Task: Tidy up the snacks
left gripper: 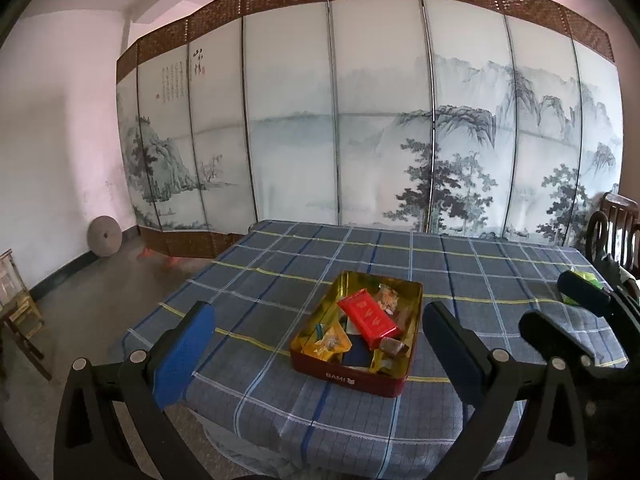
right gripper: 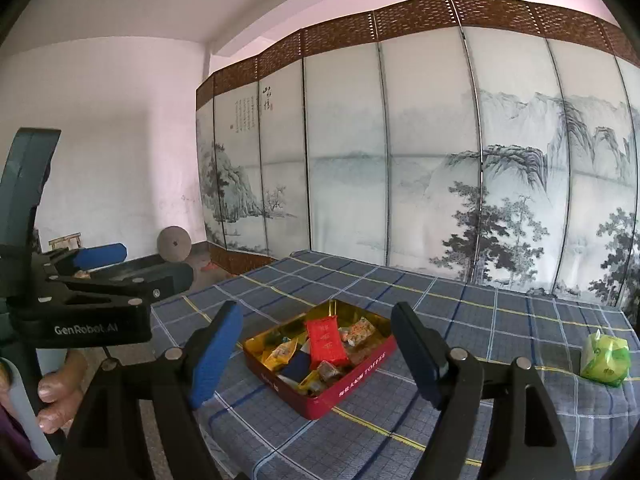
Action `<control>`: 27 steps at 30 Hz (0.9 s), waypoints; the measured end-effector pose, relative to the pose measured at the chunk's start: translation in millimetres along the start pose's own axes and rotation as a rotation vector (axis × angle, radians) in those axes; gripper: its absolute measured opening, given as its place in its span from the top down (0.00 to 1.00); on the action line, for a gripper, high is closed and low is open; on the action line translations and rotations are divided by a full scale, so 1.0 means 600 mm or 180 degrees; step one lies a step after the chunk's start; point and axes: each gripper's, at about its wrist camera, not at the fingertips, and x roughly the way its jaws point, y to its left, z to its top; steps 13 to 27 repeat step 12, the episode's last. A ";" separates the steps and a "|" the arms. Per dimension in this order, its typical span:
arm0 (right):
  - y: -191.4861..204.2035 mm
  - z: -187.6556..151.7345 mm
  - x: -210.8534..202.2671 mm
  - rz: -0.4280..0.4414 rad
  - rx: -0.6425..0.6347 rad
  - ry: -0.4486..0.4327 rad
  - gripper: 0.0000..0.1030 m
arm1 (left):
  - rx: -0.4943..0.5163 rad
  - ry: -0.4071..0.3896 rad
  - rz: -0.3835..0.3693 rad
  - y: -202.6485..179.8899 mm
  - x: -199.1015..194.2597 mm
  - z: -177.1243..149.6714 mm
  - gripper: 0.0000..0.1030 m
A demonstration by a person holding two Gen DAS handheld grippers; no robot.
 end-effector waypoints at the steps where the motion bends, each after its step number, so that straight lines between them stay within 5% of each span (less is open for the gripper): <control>1: -0.004 0.000 0.001 -0.0008 0.0015 0.0012 0.23 | 0.0008 0.0029 -0.0016 -0.001 0.004 -0.001 0.00; 5: -0.048 -0.014 0.024 -0.0033 0.0256 0.0222 0.23 | 0.0090 0.0128 0.0009 -0.009 0.027 -0.011 0.00; 12: -0.228 -0.104 0.096 -0.0644 0.0559 0.0999 0.23 | 0.0127 0.0318 0.0134 -0.016 0.064 -0.023 0.00; 27: -0.228 -0.104 0.096 -0.0644 0.0559 0.0999 0.23 | 0.0127 0.0318 0.0134 -0.016 0.064 -0.023 0.00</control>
